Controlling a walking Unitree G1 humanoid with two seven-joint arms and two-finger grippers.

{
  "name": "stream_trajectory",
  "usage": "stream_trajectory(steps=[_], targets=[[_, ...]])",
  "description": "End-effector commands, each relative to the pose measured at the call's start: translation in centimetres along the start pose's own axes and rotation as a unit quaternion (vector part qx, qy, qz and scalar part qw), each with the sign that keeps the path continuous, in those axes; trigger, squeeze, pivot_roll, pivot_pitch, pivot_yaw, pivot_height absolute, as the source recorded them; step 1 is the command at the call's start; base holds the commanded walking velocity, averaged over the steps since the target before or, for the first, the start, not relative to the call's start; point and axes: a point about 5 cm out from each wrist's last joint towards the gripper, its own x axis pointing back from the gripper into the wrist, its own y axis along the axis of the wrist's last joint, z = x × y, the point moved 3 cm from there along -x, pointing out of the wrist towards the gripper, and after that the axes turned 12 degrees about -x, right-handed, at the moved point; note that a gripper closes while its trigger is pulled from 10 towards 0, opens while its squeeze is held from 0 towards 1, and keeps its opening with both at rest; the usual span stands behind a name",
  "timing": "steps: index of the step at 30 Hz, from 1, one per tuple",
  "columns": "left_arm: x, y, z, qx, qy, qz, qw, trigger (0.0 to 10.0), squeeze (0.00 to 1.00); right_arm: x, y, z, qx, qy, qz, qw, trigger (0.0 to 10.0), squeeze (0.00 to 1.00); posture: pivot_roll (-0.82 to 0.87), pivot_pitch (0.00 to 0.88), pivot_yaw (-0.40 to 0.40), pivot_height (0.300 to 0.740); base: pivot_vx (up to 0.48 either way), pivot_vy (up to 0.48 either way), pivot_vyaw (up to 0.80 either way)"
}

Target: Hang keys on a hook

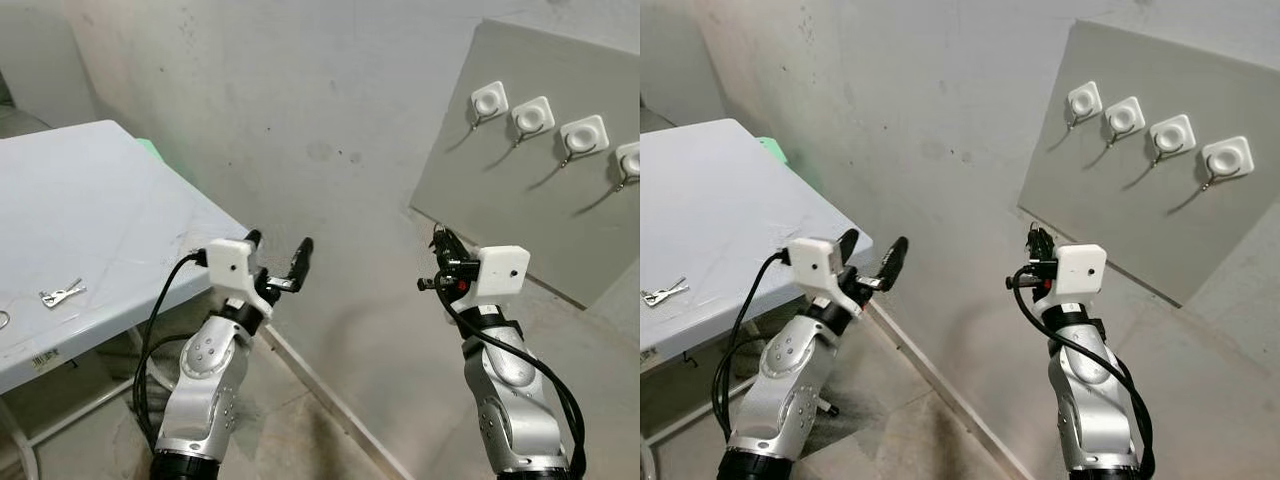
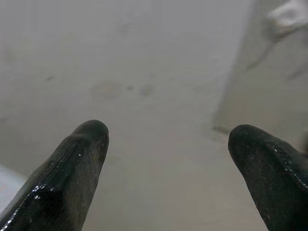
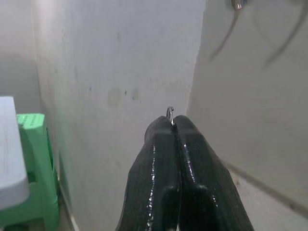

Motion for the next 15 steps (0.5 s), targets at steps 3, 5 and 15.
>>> stream_trajectory(steps=[3,5,15], targets=[[-1.3,1.6,-1.9,-0.010,-0.050,-0.024,0.998,10.0,0.00,-1.3,1.7,-0.4,0.009,-0.008,-0.038,0.999,10.0,0.00,0.02,0.000,-0.067,0.740,0.000,0.000,0.00],[-1.7,2.2,-2.9,-0.012,-0.074,-0.034,0.997,10.0,0.00,-1.9,2.2,-0.5,0.012,-0.007,-0.047,0.999,10.0,0.00,0.02,0.000,-0.063,0.740,0.000,0.000,0.00],[-2.4,3.5,-3.8,-0.009,-0.101,-0.049,0.994,10.0,0.00,-4.2,3.3,0.0,0.014,0.005,-0.069,0.997,10.0,0.00,0.02,0.000,-0.057,0.740,0.000,0.000,0.00]])
